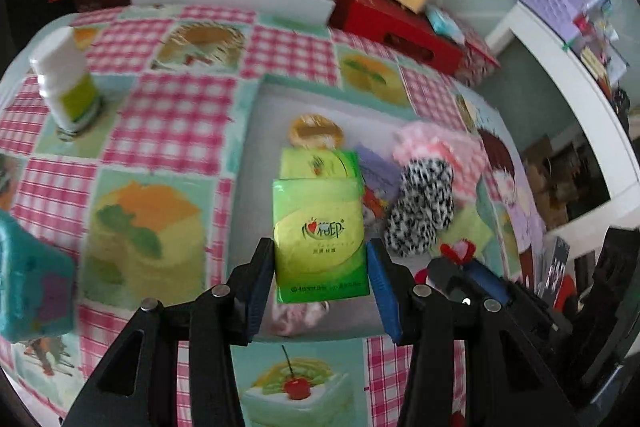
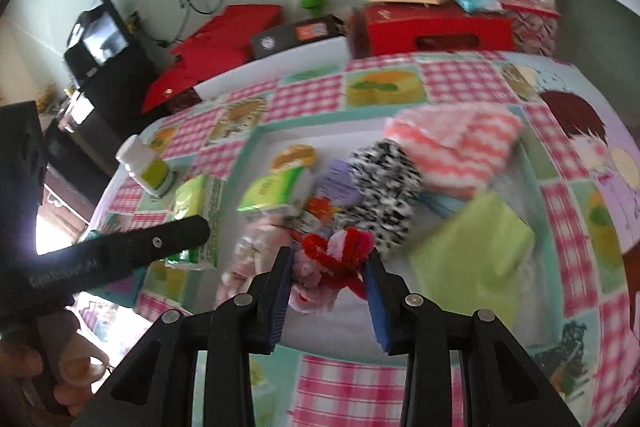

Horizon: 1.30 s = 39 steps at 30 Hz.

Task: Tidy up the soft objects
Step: 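Carry both items over the tray and open both grippers to release them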

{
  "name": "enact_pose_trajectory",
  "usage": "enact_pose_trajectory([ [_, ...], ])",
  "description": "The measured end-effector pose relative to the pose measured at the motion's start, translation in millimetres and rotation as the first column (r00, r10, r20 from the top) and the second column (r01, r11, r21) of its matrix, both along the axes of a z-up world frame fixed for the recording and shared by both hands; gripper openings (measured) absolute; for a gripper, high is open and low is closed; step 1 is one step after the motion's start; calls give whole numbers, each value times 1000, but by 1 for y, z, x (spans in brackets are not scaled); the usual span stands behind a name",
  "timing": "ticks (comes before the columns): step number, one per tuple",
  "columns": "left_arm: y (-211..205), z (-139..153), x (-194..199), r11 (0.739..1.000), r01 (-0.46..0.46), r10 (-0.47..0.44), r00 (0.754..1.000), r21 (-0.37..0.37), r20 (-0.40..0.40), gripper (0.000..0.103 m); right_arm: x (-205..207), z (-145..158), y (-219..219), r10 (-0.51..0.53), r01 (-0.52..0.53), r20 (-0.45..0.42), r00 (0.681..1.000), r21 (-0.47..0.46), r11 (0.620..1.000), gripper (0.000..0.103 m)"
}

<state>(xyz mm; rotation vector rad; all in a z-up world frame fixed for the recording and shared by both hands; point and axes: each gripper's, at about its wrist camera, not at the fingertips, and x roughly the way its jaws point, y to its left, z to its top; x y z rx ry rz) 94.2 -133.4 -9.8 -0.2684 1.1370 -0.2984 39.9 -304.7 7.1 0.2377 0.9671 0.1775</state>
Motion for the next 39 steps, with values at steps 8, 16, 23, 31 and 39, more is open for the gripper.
enact_pose_trajectory([
  [8,17,4,-19,999,-26,26,1000,20,-15,67,-7,2,-3,-30,29,-18,999,-44,999,77],
  [16,54,11,-49,984,-99,96,995,148,26,87,-26,12,22,8,-13,-27,1000,-200,980,90],
  [23,78,16,-74,963,-148,136,989,227,66,97,-39,16,38,25,-34,-39,999,-251,967,103],
  [31,91,18,-92,959,-156,144,987,237,65,97,-50,17,55,49,-64,-59,997,-291,955,103],
  [39,99,22,-102,932,-195,181,981,307,74,97,-56,19,63,54,-72,-65,996,-314,947,103],
])
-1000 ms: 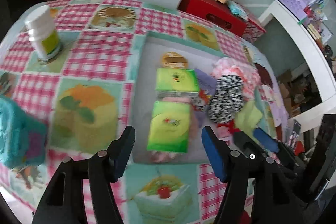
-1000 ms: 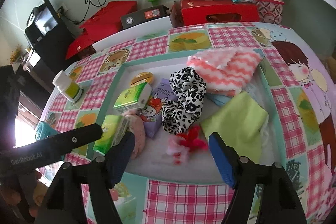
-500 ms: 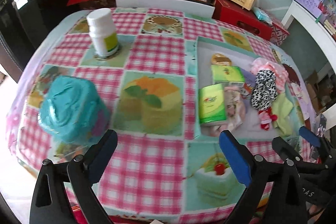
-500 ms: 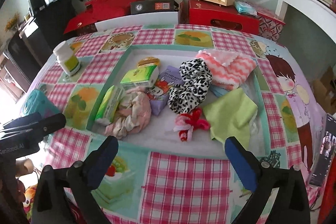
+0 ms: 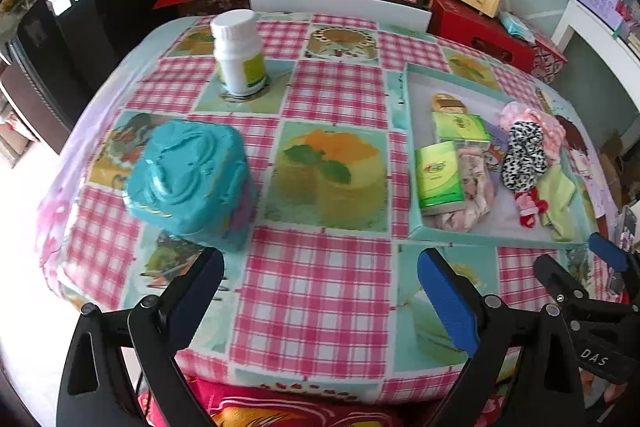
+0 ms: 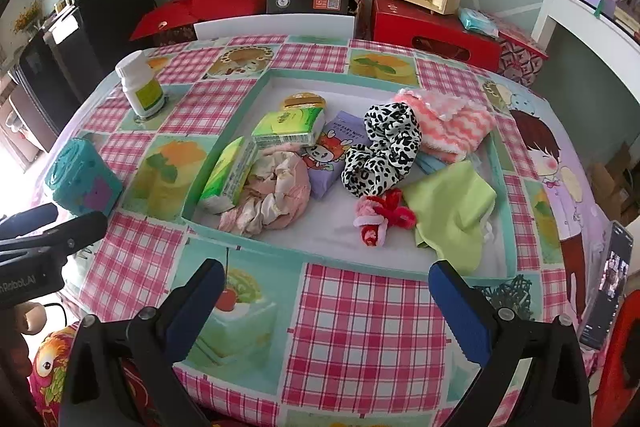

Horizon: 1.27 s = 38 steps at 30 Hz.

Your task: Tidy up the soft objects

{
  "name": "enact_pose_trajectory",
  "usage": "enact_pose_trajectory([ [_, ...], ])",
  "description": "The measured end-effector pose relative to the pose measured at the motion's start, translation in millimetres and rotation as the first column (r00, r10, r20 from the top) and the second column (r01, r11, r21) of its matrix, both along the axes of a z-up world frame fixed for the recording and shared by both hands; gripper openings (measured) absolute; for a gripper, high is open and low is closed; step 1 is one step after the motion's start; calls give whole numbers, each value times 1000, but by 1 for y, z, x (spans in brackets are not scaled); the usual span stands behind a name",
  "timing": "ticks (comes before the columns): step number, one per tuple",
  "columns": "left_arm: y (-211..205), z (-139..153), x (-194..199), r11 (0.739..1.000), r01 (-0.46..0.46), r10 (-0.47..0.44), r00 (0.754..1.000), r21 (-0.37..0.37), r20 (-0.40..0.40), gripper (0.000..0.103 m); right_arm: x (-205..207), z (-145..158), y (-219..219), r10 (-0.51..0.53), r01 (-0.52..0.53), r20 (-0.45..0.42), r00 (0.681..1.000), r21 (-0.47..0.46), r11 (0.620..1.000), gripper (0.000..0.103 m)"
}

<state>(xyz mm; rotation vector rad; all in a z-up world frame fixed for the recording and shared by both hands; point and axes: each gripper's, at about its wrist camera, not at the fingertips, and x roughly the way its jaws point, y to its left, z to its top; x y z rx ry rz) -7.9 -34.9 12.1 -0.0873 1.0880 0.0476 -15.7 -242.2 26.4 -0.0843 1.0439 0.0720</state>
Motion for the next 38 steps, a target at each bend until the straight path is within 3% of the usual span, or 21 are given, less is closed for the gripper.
enact_pose_trajectory([
  [5,5,2,-4,999,-13,13,1000,-29,6,97,-3,2,1,-3,3,2,1000,-7,1000,103],
  [9,5,5,-7,1000,-24,24,1000,7,3,97,-5,4,1,-8,8,0,1000,-9,1000,103],
  [38,5,11,-12,996,-27,26,999,88,19,97,-6,10,-3,-26,26,7,1000,-5,1000,103],
])
